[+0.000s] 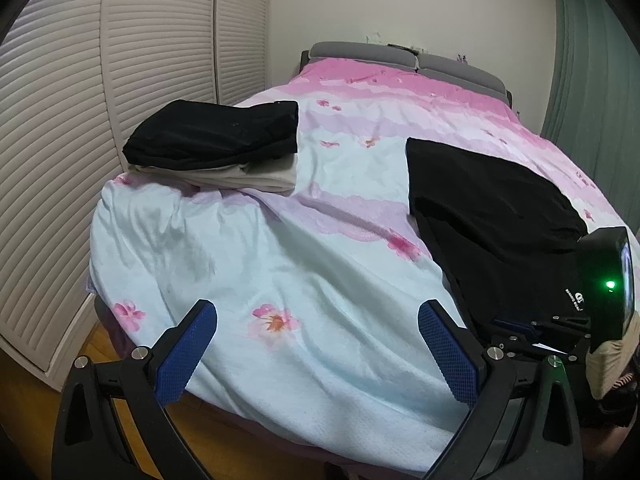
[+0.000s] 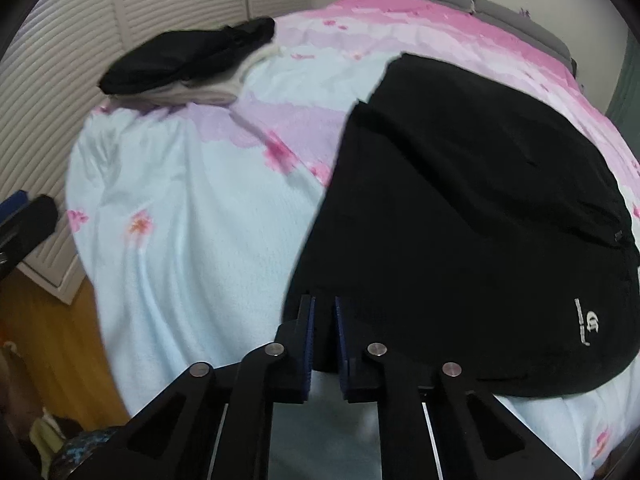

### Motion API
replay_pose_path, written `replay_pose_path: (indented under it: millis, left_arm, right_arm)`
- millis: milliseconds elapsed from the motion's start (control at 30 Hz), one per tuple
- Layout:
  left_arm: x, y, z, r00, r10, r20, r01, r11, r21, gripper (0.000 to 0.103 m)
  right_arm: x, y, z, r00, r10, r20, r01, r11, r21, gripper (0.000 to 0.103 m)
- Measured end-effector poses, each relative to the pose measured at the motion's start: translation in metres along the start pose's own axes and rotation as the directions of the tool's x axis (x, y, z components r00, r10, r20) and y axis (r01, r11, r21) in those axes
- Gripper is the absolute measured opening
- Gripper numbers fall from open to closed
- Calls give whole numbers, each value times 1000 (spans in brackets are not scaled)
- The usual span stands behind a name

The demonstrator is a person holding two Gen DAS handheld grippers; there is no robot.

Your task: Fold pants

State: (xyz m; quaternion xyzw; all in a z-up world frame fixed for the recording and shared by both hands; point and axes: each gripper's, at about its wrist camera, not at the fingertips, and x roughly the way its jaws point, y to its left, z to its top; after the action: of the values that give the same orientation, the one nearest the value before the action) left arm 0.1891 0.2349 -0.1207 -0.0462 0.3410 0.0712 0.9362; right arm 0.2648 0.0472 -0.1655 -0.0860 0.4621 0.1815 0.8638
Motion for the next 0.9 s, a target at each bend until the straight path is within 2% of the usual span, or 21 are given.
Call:
replay_pose_path:
  millis: [200,333,433,467,533,633,700,767,900]
  left_arm:
    - [-1,7,-2,1000,-5,3,5,1000,-15,103]
    - [0,10,-4,1000,-2,-4,2,1000,-20,103]
    - [1,10,-3,1000,-3,-10,2,1000,-16,103]
    - [1,10,-3,1000,-3,-10,3,1000,-15,103]
    - [2,9,-3,1000,-6,-10,6,1000,-12,103]
    - [4,4,1,1000,-9,-7,9,1000,-9,103]
    - [6,0,6,1000,-12,2,12,1000,-9,103]
    - [12,-6,15,1000,-5,21,5,1000,-4,103]
    - [25,-18,33,998,15,64,-16,1000,11,103]
  right_arm:
    - [-1,22,-9,998,58,-20,-59,997,-53,10]
    - [5,24,-13,999,43,-28,-44,998,-41,11]
    - [1,22,-11,998,56,-18,-56,998,-9,26]
    - [-1,23,-10,998,60,-14,-60,998,-11,33]
    - [-12,22,-6,998,60,26,-59,998,-14,34]
    - [-31,10,6,991,62,115,-64,998,10,34]
    - [-36,0,23,987,36,159,-37,999,3,41]
    - [-30,-9,43,987,-3,162,5,1000,-12,41]
    - [3,-25,78,995,-3,99,5,1000,-23,41]
